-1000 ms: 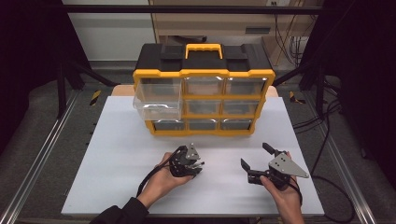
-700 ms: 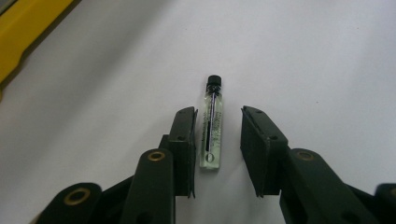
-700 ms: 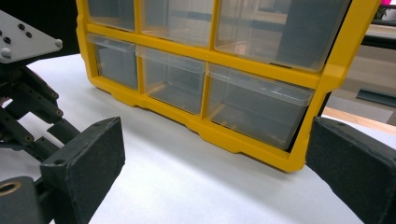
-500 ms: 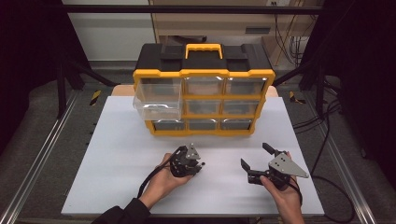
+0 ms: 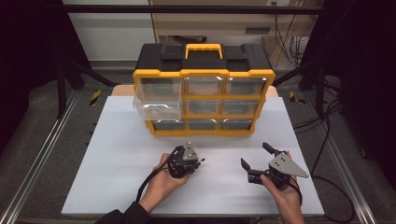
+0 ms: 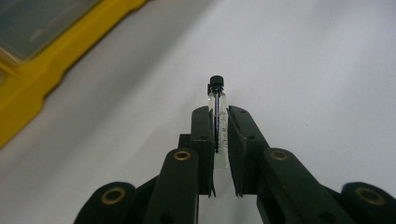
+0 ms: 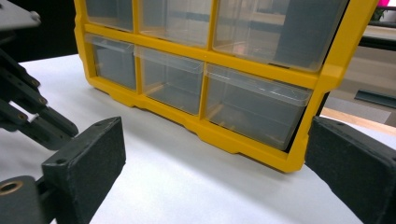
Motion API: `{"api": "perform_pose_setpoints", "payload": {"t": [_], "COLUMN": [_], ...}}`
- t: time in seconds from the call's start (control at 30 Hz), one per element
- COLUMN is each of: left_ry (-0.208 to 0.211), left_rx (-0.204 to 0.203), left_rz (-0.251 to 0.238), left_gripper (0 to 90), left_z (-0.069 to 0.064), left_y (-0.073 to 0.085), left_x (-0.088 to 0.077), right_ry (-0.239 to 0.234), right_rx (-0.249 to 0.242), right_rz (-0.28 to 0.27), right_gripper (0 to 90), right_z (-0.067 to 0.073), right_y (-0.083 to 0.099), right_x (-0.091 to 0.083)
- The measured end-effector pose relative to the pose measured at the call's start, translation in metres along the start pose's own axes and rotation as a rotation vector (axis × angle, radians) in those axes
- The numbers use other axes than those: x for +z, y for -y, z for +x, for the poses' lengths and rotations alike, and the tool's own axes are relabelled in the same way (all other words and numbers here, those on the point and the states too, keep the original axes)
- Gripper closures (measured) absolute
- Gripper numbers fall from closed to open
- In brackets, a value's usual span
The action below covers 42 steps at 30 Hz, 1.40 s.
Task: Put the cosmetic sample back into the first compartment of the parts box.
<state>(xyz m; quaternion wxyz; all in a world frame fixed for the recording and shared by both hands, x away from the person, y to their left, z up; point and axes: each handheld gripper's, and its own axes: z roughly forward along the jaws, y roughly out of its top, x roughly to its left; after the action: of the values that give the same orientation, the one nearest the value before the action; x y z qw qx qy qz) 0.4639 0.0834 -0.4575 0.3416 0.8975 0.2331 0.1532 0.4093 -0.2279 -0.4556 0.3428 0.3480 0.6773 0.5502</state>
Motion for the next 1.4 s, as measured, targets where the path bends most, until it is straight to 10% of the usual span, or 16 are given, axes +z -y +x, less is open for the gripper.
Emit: {"api": "perform_pose_setpoints", "payload": {"t": [0.47, 1.4], "left_ry": [-0.033, -0.092], "left_rx": [-0.031, -0.073], "left_rz": [-0.146, -0.254], "left_gripper": [80.3, 80.4], "left_z": [-0.004, 0.003], "left_y": [-0.005, -0.005], "left_x": [-0.032, -0.078], "right_ry": [0.002, -0.003], "right_rx": [0.003, -0.004], "right_rz": [-0.013, -0.008], "right_gripper": [5.4, 5.2], "right_z": [-0.001, 0.001], "right_y": [0.000, 0.000], "right_x": [-0.001, -0.001]}}
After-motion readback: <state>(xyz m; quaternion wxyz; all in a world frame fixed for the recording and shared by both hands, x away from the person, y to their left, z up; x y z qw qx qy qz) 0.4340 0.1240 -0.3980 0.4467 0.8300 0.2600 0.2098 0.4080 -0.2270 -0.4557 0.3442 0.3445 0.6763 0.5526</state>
